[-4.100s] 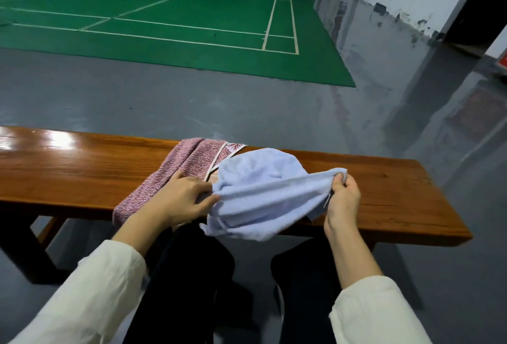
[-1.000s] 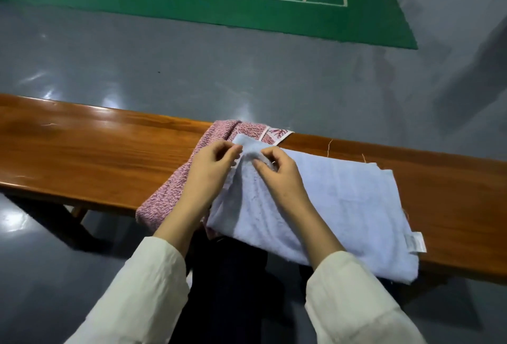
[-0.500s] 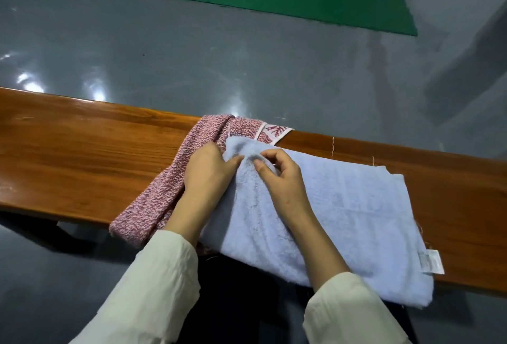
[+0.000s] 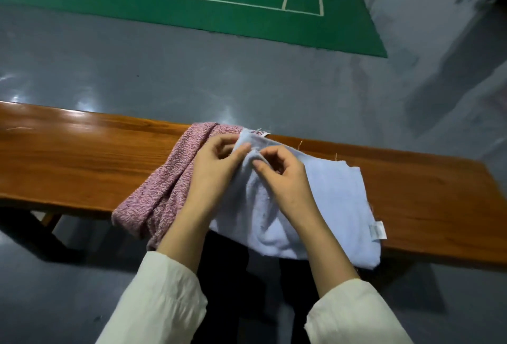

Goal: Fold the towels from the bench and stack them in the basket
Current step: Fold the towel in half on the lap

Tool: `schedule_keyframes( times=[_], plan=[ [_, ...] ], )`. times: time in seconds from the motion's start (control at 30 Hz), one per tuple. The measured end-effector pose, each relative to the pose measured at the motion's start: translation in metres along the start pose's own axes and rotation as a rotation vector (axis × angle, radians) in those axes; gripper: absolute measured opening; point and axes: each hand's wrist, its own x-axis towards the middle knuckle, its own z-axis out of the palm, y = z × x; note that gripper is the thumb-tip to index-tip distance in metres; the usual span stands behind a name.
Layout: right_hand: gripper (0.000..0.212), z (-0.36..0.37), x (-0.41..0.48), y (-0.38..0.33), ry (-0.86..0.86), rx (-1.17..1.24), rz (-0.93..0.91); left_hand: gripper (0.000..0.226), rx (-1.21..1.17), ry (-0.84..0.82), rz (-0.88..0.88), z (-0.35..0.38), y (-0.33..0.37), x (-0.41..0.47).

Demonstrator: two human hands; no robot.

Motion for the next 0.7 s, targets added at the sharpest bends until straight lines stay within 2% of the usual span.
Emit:
schedule_keyframes(
  times=[0.03,0.17,0.27,0.37,0.5,0.57,0.7],
  plan=[
    [0.019,-0.004,-0.008,-0.006,0.0,-0.013,-0.005,0.005,-0.023,-0.009,0.029,0.003,0.003,-0.01],
    [0.015,-0.021,-0.044,-0.027,0.015,-0.054,-0.038,0.012,-0.017,-0.055,0.12,0.009,0.01,-0.045],
    [0.007,-0.031,-0.066,-0.036,0.047,-0.091,-0.035,0.022,0.065,-0.12,0.2,0.012,0.013,-0.067],
    [0.009,-0.041,-0.084,-0.049,0.06,-0.098,-0.068,0.024,0.161,-0.17,0.262,0.015,0.015,-0.085],
    [0.023,-0.054,-0.097,-0.057,-0.033,-0.217,-0.06,0.014,0.215,-0.188,0.305,0.02,0.018,-0.103],
    [0.017,-0.054,-0.097,-0.056,-0.056,-0.236,-0.025,0.014,0.219,-0.188,0.3,0.023,0.016,-0.11],
    [0.007,-0.065,-0.102,-0.058,-0.024,-0.27,-0.045,0.035,0.48,-0.19,0.45,0.016,-0.006,-0.118]
  ],
)
